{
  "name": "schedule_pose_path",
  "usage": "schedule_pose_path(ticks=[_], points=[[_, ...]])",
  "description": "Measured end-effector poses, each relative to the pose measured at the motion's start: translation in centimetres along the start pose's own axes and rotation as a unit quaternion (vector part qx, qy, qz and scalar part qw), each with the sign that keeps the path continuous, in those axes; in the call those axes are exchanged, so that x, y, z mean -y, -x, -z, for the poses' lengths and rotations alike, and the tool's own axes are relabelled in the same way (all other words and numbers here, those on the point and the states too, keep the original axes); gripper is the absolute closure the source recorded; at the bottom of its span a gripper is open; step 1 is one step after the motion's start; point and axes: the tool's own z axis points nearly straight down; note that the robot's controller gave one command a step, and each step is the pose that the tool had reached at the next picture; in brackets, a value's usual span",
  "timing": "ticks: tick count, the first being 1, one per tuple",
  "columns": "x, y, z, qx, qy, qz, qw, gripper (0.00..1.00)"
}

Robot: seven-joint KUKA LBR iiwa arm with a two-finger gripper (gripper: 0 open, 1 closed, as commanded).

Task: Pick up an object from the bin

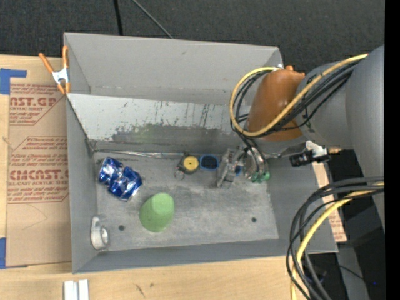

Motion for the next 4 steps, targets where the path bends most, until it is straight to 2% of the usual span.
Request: schedule_pose_path(ticks=[1,2,3,4], points=[[0.0,0.0,0.0,-0.0001,0.000,0.000,1.0000,0.00],[10.1,1.4,0.9,0.0013,-0.001,-0.119,0.9929,0.00],[9.8,1.3,0.8,0.0005,0.000,-0.117,0.9931,1.00],[9.8,1.3,0.8,0.0004,0.000,-0.117,0.9932,0.00]])
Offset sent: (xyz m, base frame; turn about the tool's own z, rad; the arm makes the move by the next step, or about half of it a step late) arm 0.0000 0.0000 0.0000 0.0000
